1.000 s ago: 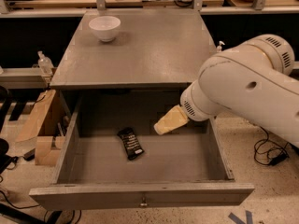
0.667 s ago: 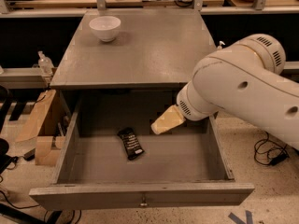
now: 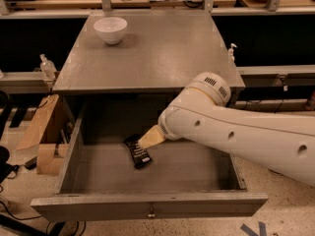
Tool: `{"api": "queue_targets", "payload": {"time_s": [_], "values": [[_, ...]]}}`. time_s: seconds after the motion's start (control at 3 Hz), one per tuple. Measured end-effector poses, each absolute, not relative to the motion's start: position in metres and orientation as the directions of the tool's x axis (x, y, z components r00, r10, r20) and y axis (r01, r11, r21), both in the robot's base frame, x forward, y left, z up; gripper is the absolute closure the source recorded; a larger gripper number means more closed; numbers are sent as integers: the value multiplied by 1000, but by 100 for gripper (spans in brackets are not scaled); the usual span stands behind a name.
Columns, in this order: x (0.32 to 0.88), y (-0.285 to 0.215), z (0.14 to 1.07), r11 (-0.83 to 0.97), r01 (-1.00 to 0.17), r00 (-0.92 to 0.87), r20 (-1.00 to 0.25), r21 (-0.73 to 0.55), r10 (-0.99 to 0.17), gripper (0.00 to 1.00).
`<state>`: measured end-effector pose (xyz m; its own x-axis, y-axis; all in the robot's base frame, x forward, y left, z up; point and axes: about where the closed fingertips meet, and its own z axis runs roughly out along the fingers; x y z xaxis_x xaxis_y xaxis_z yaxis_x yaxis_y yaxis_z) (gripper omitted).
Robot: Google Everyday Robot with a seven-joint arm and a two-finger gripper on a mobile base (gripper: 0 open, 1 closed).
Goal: Pick rxbar chocolate from top drawer and place on counter
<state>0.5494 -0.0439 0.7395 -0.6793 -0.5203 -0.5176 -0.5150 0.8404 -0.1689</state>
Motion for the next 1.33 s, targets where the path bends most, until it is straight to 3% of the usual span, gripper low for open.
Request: {"api": "queue_targets", "payload": {"time_s": [0.67, 1.33], "values": [[573, -15, 689, 863, -498, -707, -537, -84, -460, 0], [573, 23, 630, 833, -553, -741, -454, -6, -495, 0]]}}
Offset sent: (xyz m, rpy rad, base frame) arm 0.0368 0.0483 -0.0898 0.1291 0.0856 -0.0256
